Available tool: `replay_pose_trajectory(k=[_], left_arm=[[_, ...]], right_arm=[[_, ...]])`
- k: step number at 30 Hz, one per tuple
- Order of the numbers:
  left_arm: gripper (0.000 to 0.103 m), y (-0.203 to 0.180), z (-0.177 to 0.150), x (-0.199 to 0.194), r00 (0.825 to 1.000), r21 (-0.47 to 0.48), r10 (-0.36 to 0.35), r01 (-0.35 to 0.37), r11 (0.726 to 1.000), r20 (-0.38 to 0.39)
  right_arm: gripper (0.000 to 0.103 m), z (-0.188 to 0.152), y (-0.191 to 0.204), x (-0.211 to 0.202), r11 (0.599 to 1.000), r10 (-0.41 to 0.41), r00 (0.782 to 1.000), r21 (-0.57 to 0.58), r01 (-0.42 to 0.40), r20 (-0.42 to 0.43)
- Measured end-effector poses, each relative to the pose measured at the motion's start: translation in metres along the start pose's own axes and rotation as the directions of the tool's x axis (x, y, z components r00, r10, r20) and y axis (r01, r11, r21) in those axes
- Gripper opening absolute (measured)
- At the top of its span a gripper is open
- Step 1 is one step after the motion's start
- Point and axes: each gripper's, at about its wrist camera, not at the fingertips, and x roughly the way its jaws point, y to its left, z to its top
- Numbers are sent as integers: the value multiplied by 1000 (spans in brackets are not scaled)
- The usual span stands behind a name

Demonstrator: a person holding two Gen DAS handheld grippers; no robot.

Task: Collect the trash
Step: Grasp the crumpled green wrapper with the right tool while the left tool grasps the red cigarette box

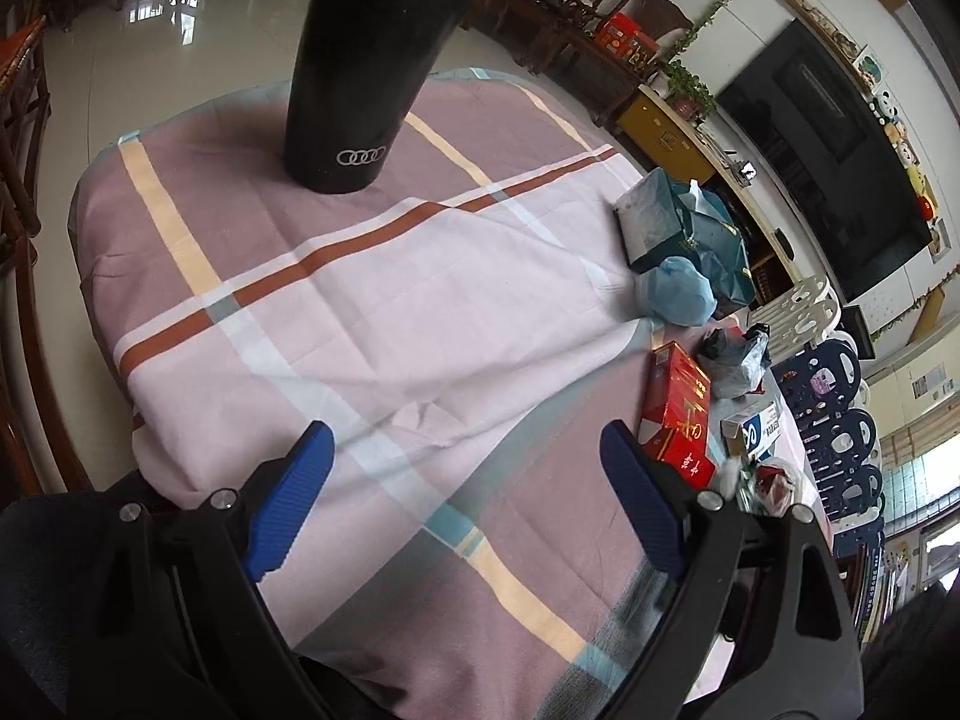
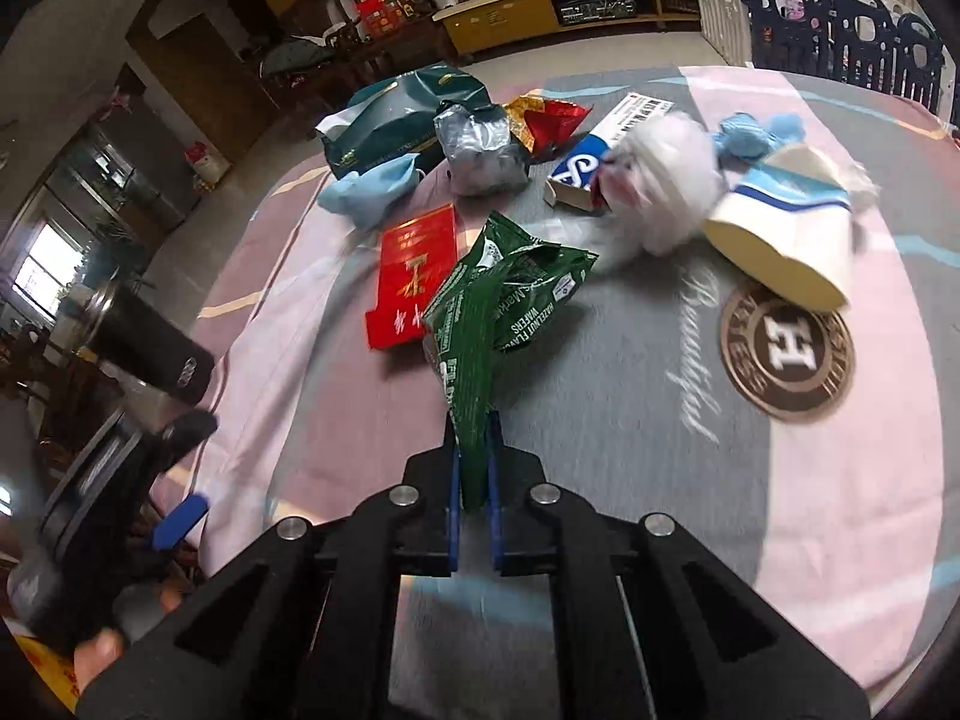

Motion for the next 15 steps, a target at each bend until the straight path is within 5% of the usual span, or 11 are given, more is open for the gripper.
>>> replay_pose_trajectory(k=[8,11,15], left_arm=[[90,-13,0,7,999,55,7,-5,998,-37],[90,-38,0,8,1000,151,8,-5,989,-22],[94,-86,-1,32,994,245,-35,59,968,-102]], right_arm=[[8,-42,-39,-74,996,-62,995,74,56,77],[8,-54,-61,-84,988,-112,990,112,102,90],[8,-68,-89,-86,975,-100,993,206,86,60]])
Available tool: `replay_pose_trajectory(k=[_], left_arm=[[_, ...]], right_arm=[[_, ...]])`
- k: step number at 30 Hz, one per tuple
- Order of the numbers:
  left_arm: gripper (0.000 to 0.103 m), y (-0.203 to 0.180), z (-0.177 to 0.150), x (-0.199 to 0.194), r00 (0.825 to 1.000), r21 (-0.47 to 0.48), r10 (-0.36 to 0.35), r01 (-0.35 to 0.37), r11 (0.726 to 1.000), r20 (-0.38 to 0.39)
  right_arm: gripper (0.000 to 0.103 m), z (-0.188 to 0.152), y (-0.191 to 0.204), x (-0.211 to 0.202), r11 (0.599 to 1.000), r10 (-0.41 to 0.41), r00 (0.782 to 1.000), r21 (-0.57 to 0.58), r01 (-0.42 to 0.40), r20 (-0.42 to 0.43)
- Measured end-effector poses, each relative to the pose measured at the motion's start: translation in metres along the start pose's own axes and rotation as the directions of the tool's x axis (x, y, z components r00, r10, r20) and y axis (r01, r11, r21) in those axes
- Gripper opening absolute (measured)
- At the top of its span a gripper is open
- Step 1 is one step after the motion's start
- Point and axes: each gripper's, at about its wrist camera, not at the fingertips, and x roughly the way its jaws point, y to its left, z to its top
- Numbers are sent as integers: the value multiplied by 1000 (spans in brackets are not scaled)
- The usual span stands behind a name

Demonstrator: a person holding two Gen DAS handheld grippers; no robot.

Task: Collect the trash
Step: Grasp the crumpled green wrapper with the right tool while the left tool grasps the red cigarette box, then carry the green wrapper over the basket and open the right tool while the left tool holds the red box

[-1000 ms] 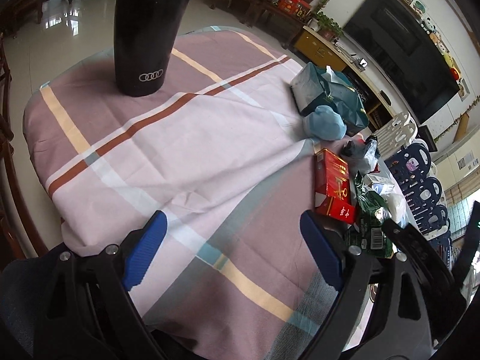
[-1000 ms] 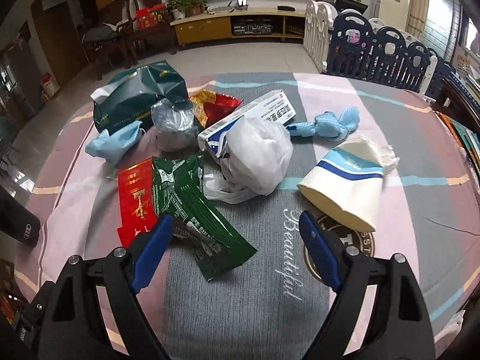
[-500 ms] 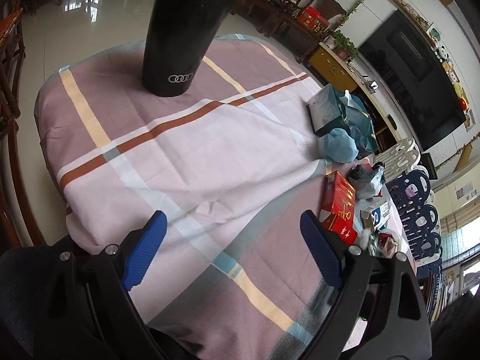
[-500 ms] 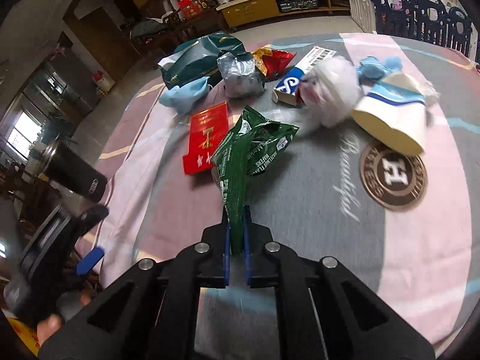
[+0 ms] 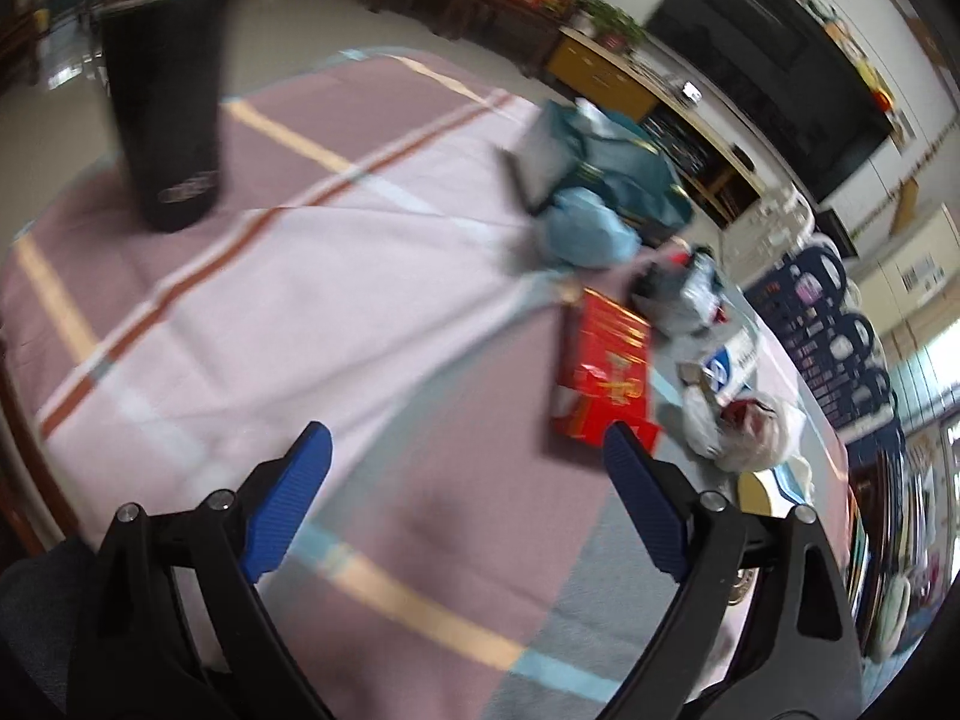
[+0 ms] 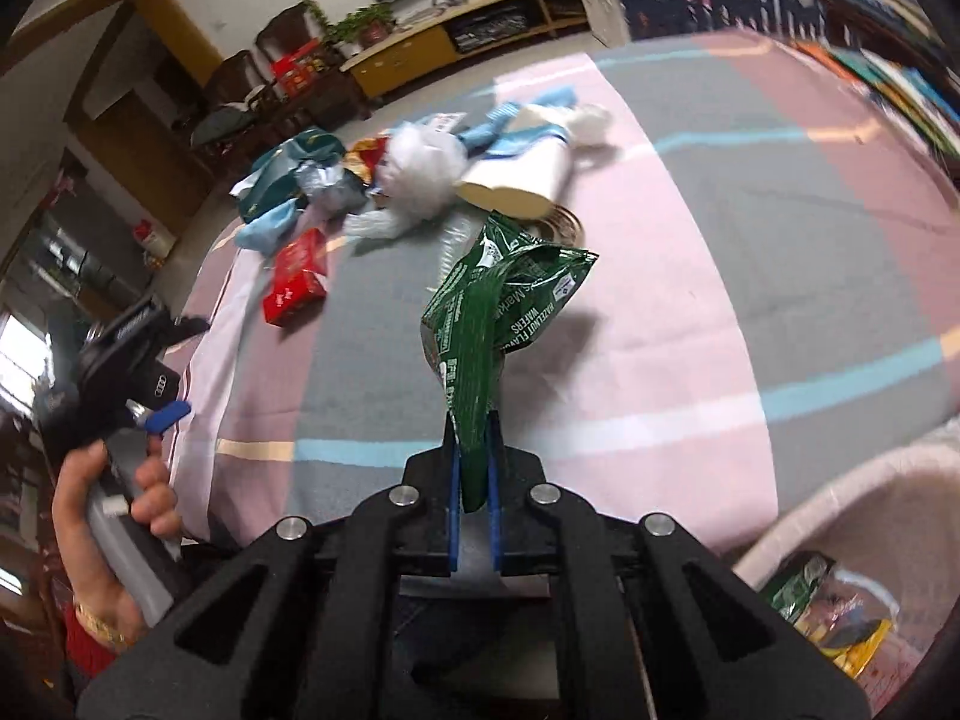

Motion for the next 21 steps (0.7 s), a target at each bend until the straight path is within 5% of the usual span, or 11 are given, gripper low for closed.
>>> replay_pose_trajectory(k=[4,10,14,16,21], left_arm=[[94,-54,7,37,998,164,1,10,986,-66],[91,-93,6,78,992,356,106,-78,931,-61],[59,-99,0,84,993,404,92,-54,913,-76],[58,-103,-9,82,994,440,95,-62,896,-53],[58,-80,-20,47,998,301,-42,55,952,-48]], right_arm=[[8,-2,-10,-1,1000,-8,1000,17,8,-11],[8,-6,-17,-2,1000,-10,1000,19,10,-25],[8,-7,-16,2,1000,-4,999,17,5,-37],[8,-8,-16,5,1000,7,999,28,-6,-45],[8,-9,-10,-4,1000,11,1000,21,-10,-29]])
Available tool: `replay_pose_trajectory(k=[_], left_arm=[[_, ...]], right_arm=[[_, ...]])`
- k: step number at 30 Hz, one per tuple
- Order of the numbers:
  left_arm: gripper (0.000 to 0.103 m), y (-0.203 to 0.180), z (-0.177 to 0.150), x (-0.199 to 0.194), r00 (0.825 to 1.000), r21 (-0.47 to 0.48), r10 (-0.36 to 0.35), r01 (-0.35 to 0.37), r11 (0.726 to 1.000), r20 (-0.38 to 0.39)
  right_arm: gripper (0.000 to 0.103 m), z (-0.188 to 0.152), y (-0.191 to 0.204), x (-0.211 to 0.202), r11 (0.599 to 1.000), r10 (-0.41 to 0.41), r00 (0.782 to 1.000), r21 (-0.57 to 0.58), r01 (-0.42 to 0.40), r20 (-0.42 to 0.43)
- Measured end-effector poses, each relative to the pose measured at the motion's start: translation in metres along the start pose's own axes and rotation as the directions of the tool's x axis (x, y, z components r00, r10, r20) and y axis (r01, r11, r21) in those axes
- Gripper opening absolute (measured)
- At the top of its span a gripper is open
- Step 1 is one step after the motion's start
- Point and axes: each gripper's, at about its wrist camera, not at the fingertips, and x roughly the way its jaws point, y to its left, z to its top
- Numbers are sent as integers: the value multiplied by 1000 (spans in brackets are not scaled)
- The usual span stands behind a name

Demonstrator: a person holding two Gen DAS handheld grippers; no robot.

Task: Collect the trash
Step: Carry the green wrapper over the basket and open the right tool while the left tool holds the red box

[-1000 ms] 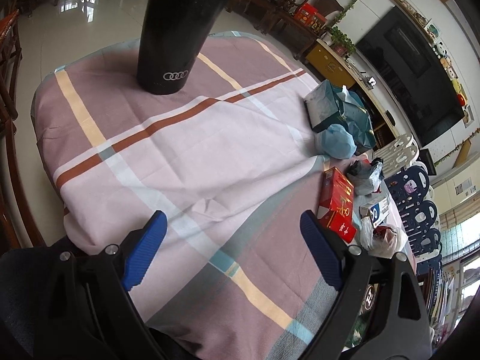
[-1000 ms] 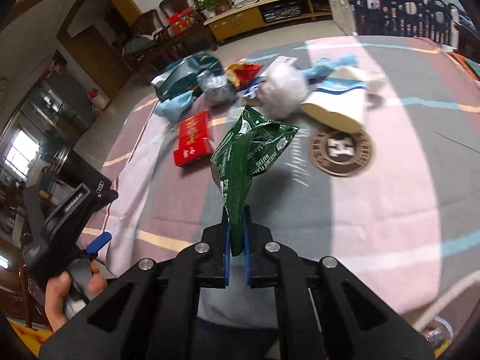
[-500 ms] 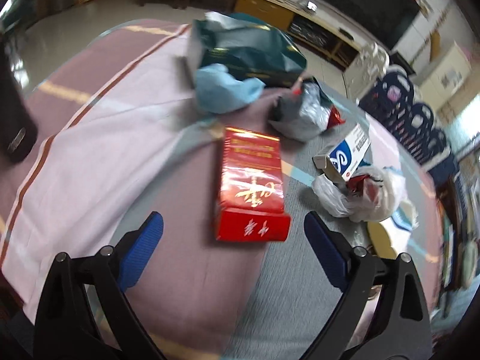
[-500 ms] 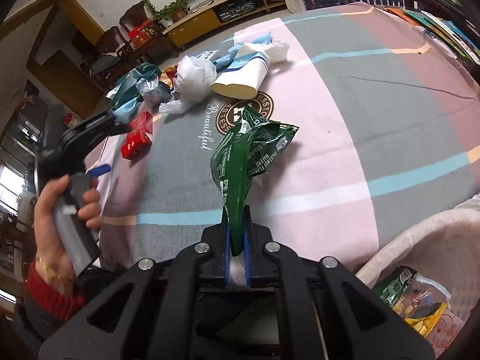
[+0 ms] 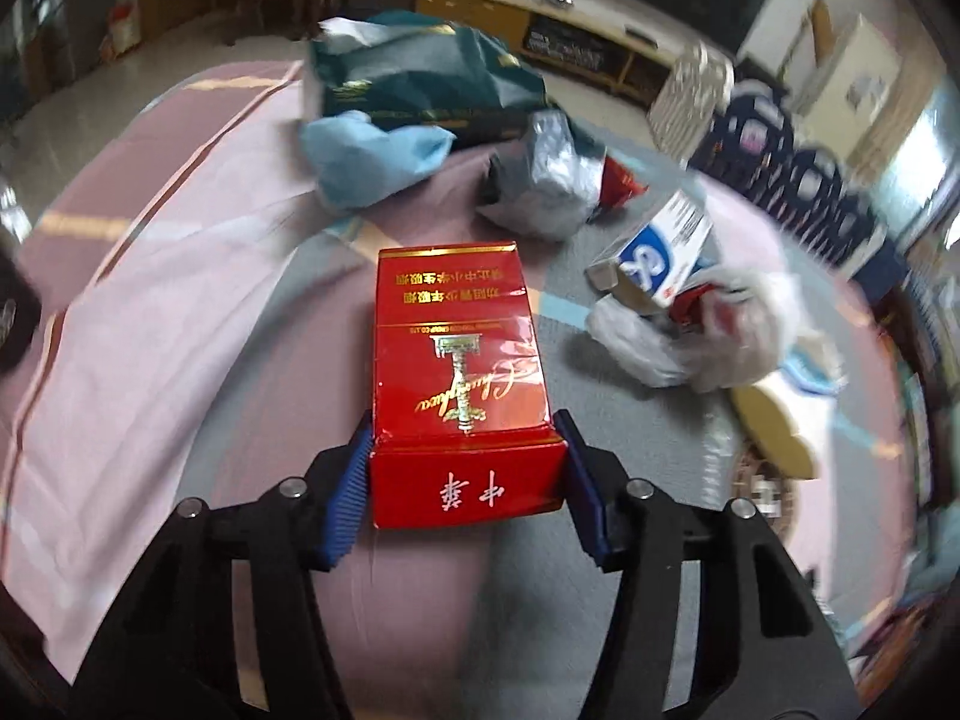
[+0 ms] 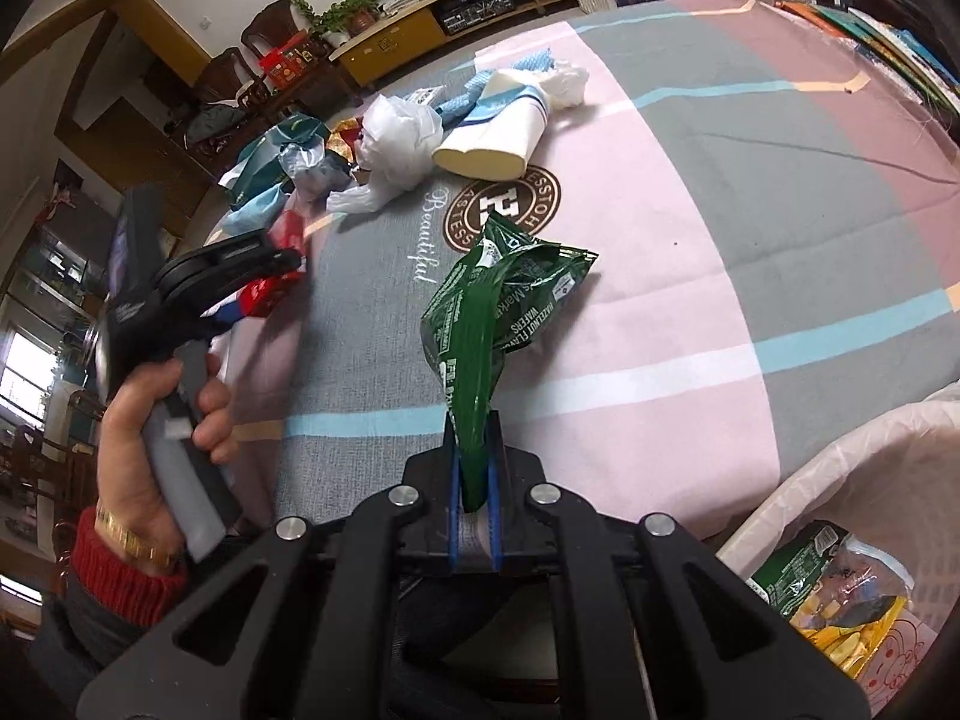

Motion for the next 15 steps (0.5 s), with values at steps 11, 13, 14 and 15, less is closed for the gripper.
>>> replay_pose_trajectory(k=[11,13,14,15], left_arm=[[58,18,-71,-83,989,-121,-116,127,985,96],[58,12,-78,-96,990,-83,-93,101,991,102],[58,11,-83,-103,991,-63,-82,89,994,110],[58,8,-88,-111,991,-37,-69,73,997,117]], right_arm=[[8,3,17,-38,1000,-5,997,-29,7,82],[8,7,13,-57,999,-22,992,-34,26,125],[8,9,10,-68,999,-33,989,-34,39,146],[8,10,5,-77,998,-46,986,-32,52,161]])
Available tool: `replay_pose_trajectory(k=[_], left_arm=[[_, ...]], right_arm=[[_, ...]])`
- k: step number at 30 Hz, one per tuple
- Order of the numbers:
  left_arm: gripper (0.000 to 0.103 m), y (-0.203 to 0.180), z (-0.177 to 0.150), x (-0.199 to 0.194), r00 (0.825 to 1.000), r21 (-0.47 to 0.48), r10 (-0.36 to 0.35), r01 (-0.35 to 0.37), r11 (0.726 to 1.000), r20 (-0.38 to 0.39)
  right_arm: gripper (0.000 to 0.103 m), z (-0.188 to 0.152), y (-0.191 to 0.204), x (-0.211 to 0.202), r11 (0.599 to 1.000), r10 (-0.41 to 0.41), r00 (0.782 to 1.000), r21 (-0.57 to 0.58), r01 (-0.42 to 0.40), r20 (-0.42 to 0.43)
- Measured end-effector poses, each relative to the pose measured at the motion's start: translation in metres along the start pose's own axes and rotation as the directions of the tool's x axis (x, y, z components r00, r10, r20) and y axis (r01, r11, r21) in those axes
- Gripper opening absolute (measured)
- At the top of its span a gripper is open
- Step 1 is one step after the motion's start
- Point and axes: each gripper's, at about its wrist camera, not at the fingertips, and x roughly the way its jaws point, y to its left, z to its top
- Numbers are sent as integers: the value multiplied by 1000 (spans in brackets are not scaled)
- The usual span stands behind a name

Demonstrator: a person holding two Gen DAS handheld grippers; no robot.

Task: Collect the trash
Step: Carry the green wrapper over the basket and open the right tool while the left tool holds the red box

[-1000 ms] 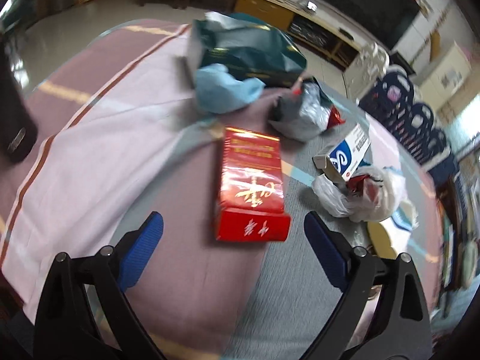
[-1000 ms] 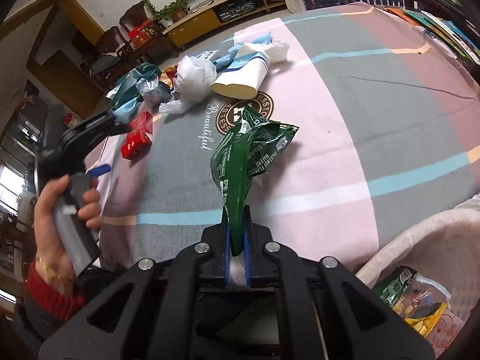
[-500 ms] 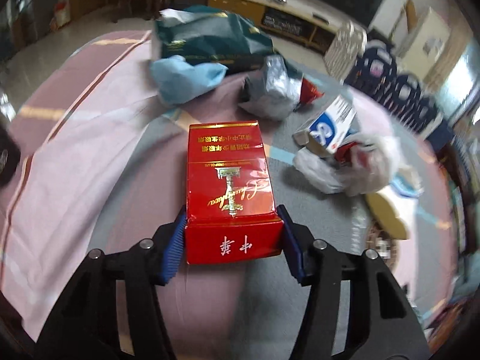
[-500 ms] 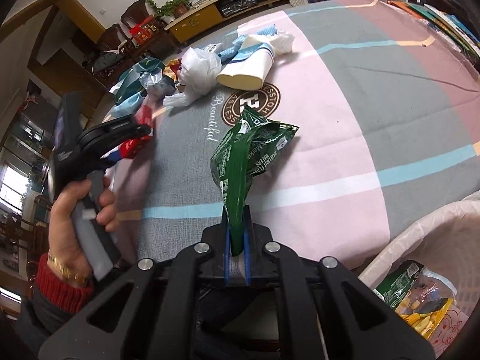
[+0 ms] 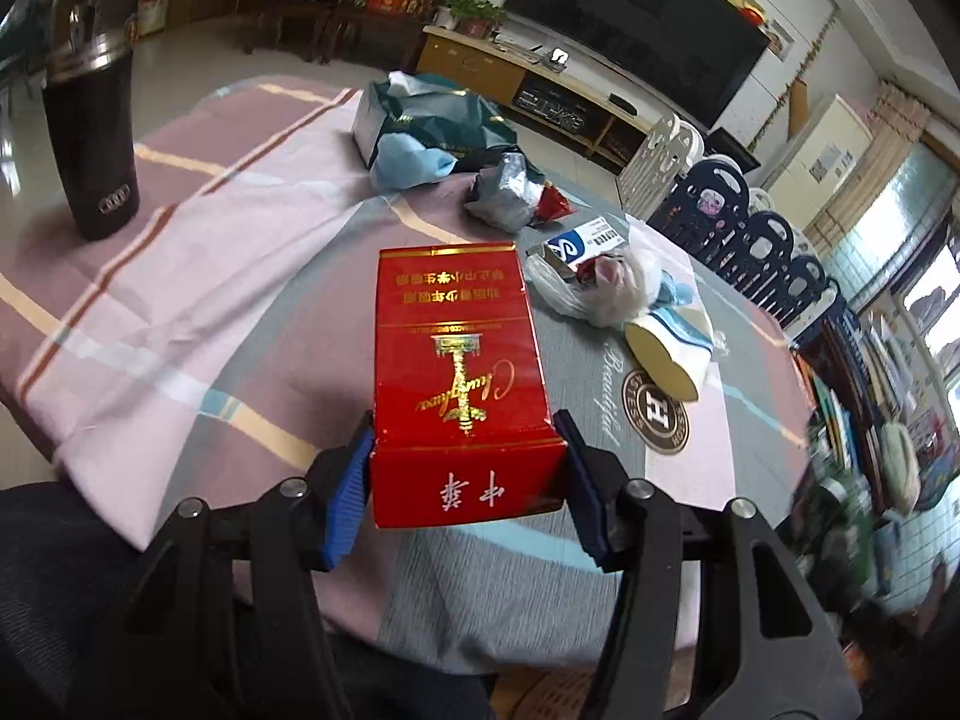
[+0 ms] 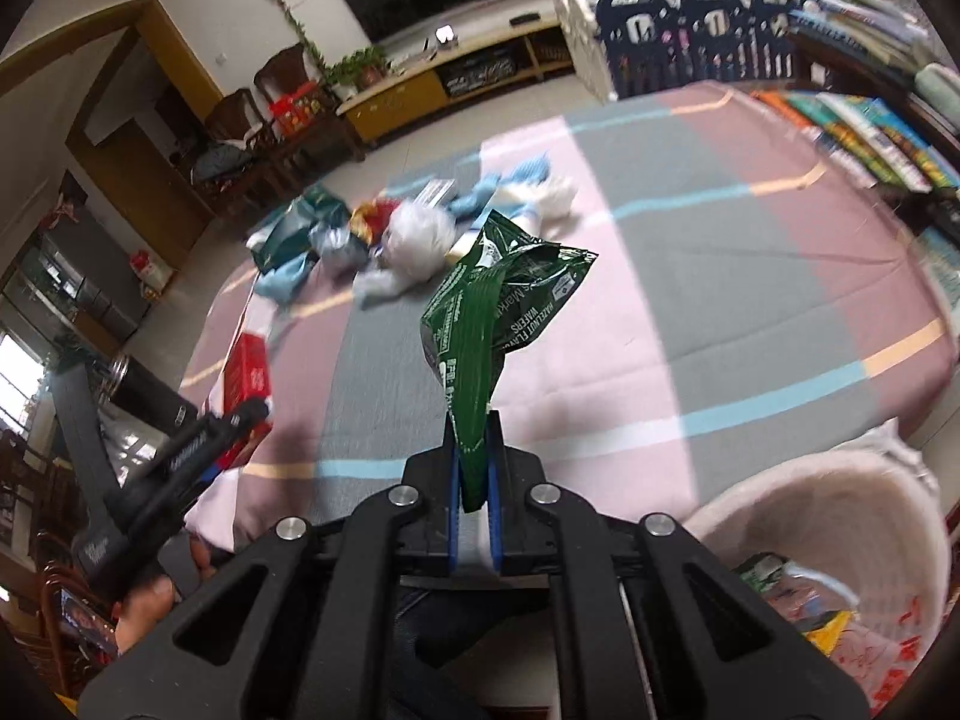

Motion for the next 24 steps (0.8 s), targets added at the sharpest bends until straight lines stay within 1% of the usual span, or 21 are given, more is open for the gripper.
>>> replay_pose_trajectory(k=[3,7,11,13,16,19,22,24], left_arm=[[58,-8,-5,-16,999,51,29,-31,998,23],[58,-14,-9,-36,999,72,21,-24,997,46],[58,-20,-14,-50,999,85,4,-9,996,51],[58,-26,-16,-55,999,96,-11,6,995,44],[58,-39,-23,-63,998,131,-34,28,991,45],[58,-55,-30,-67,998,184,-50,41,982,45],[58,-68,-39,-70,997,220,-75,67,973,30],[58,-77,-45,-73,996,246,-88,79,966,23]], right_arm=[[8,0,-13,-14,999,-34,999,11,34,9],[8,-12,-27,-20,998,-55,998,22,56,-8],[8,-17,-30,-23,999,-31,999,38,32,-37],[8,-13,-30,-28,999,-10,999,47,11,-31],[8,-10,-29,-40,999,-15,1000,32,15,-7],[8,-12,-35,-55,999,-49,999,6,49,7],[8,-19,-52,-73,993,-116,993,-8,116,13],[8,-24,-70,-85,986,-166,986,6,166,9]])
